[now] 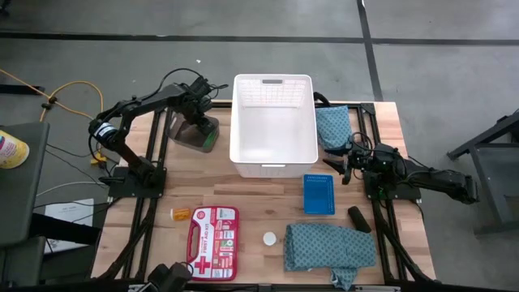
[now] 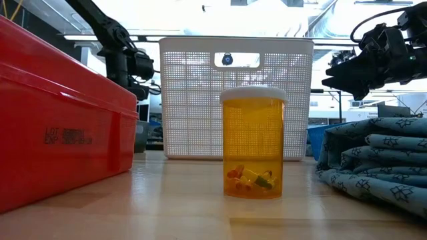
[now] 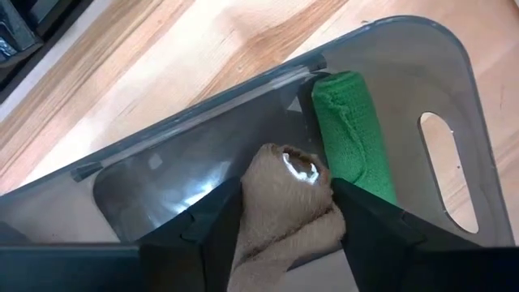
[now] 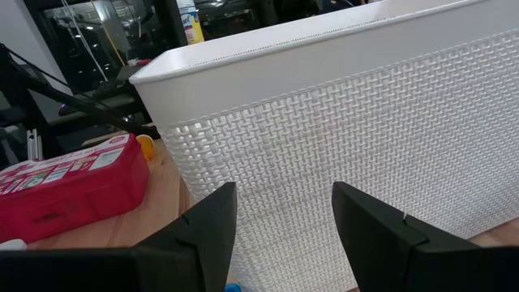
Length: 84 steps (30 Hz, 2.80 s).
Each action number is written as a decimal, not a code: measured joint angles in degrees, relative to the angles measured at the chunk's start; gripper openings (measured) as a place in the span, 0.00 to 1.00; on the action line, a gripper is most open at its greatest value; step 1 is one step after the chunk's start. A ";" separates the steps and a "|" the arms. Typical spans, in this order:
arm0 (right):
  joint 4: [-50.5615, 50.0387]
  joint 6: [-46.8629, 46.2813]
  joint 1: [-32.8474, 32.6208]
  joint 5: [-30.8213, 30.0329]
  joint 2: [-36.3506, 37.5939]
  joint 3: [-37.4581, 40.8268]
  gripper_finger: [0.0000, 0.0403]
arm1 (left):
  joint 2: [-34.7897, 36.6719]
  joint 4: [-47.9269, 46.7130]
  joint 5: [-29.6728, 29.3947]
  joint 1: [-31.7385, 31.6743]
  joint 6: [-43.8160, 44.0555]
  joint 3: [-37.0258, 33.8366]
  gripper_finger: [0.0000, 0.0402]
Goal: Pick & place medical supplies in basket/bin
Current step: Put the brown bandage into the black bin, then put the black bandage into the black bin
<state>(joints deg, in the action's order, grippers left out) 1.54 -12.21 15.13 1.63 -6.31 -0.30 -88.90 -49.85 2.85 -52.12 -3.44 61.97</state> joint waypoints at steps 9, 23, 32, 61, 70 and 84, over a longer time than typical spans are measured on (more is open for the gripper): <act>-0.01 0.00 -0.02 0.00 0.00 0.00 0.48 | 0.00 -0.02 -0.01 0.00 0.00 0.00 0.53; -0.02 0.00 0.01 0.00 0.00 0.00 0.48 | 10.70 -1.87 0.00 0.48 -1.10 1.51 0.54; -0.02 0.00 0.01 0.00 0.00 0.00 0.48 | 17.46 -6.01 -4.14 5.17 -0.33 1.54 0.54; -0.02 0.00 -0.01 0.00 -0.01 -0.01 0.48 | 22.21 -16.71 -5.24 49.71 20.31 1.54 0.54; -0.02 0.00 0.01 0.00 0.00 0.00 0.48 | 22.21 -16.58 -8.66 69.58 31.79 1.54 0.54; -0.02 0.00 0.00 0.00 -0.01 0.00 0.48 | 22.18 -16.56 -14.92 85.40 39.97 1.52 0.54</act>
<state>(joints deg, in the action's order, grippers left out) 1.52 -12.21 15.13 1.63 -6.31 -0.30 -66.72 -66.41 -12.06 33.28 36.53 63.48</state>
